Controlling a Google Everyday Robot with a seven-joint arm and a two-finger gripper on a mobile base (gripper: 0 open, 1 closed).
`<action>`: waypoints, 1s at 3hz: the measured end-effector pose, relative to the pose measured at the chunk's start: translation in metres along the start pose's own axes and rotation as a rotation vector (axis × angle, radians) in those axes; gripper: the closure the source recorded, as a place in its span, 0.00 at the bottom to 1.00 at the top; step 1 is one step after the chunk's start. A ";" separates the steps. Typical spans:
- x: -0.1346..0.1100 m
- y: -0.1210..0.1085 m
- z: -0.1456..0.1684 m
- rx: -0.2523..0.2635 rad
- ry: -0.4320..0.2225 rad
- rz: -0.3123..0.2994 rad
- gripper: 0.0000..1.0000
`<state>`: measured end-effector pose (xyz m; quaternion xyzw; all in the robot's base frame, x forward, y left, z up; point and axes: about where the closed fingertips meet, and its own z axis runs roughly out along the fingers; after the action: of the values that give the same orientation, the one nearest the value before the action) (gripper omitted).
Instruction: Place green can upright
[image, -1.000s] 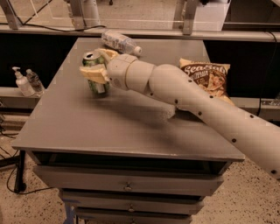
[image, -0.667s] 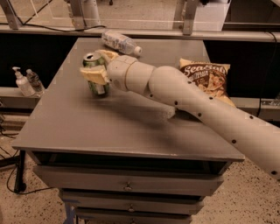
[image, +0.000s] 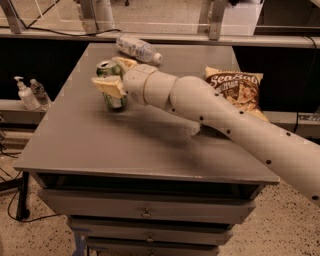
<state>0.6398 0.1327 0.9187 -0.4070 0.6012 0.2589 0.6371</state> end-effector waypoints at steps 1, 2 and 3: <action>0.001 0.000 0.000 0.000 0.007 0.003 0.00; 0.001 0.000 -0.001 0.001 0.010 0.005 0.00; 0.001 -0.002 -0.004 0.011 0.021 0.007 0.00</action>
Offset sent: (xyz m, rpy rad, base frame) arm 0.0009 -0.0061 -0.0020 -0.0119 0.0197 -0.0134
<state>0.6395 0.1276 0.9181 -0.4043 0.6105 0.2536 0.6321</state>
